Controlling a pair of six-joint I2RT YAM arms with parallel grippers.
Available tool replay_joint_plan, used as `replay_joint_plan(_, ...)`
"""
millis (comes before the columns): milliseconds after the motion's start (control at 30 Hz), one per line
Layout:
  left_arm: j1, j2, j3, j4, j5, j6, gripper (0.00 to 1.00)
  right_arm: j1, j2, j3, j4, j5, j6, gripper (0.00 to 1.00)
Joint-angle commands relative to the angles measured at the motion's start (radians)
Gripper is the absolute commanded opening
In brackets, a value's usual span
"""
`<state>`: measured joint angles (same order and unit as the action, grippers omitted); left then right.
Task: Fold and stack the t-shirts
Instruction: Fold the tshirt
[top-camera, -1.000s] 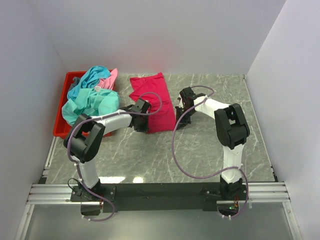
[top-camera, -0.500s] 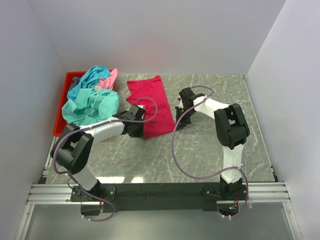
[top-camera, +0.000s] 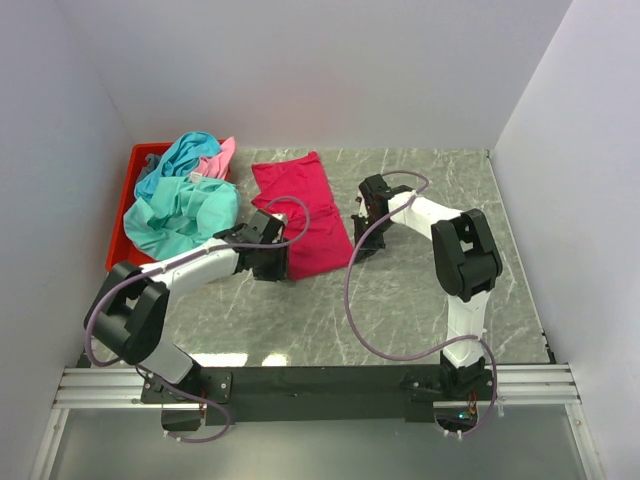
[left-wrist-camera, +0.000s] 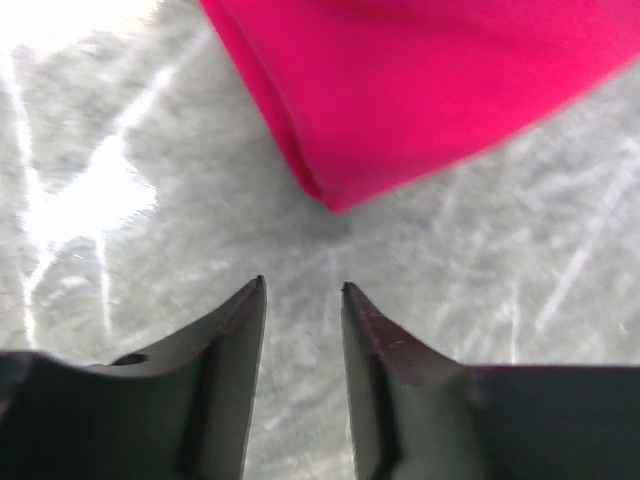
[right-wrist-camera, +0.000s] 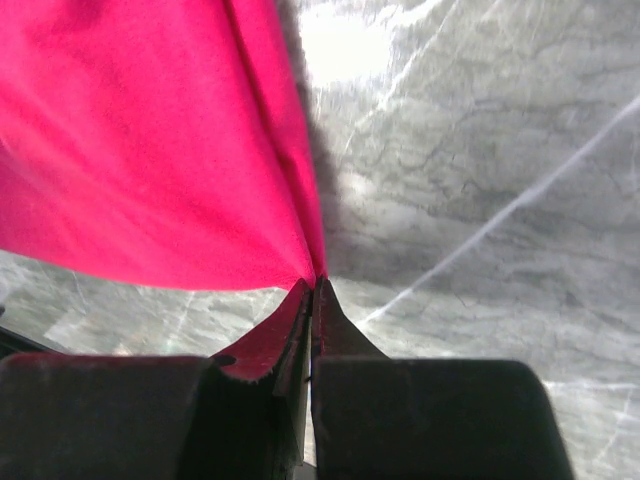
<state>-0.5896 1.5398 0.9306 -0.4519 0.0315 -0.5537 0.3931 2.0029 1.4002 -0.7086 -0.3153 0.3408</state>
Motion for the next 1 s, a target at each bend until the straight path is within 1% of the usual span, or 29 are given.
replay_joint_plan(0, 0.002, -0.049, 0.01, -0.01, 0.114, 0.008, 0.46, 0.012, -0.062, -0.001, -0.052, 0.024, -0.042, 0.02)
replay_joint_plan(33, 0.004, -0.056, 0.007, -0.007, 0.132, 0.003, 0.52, 0.015, -0.069, -0.003, -0.054, 0.025, -0.042, 0.02)
replay_joint_plan(67, 0.008, -0.06, -0.001, -0.002, 0.166, 0.0, 0.55, 0.016, -0.073, -0.01, -0.06, 0.027, -0.048, 0.02)
replay_joint_plan(133, 0.025, -0.047, -0.01, 0.012, 0.188, -0.012, 0.63, 0.02, -0.081, -0.02, -0.063, 0.022, -0.052, 0.02)
replay_joint_plan(200, 0.042, -0.021, -0.006, 0.006, 0.192, -0.015, 0.66, 0.029, -0.087, -0.03, -0.068, 0.021, -0.057, 0.02)
replay_joint_plan(233, 0.048, 0.008, -0.001, 0.002, 0.192, -0.015, 0.7, 0.029, -0.087, -0.03, -0.071, 0.022, -0.06, 0.02)
replay_joint_plan(333, 0.062, 0.067, 0.02, 0.012, 0.197, -0.008, 0.74, 0.044, -0.087, -0.027, -0.081, 0.021, -0.071, 0.02)
replay_joint_plan(467, 0.08, 0.152, 0.065, 0.006, 0.191, -0.006, 0.73, 0.067, -0.095, -0.023, -0.1, 0.018, -0.086, 0.02)
replay_joint_plan(567, 0.086, 0.198, 0.08, -0.016, 0.157, -0.017, 0.71, 0.087, -0.11, -0.041, -0.106, 0.01, -0.092, 0.02)
replay_joint_plan(733, 0.102, 0.198, 0.059, -0.025, 0.151, -0.025, 0.7, 0.09, -0.118, -0.064, -0.106, -0.001, -0.094, 0.03)
replay_joint_plan(867, 0.108, 0.213, 0.066, -0.063, 0.14, -0.02, 0.65, 0.09, -0.113, -0.052, -0.114, 0.007, -0.092, 0.02)
replay_joint_plan(967, 0.108, 0.177, 0.041, -0.076, 0.134, -0.028, 0.65, 0.089, -0.113, -0.047, -0.117, 0.034, -0.085, 0.03)
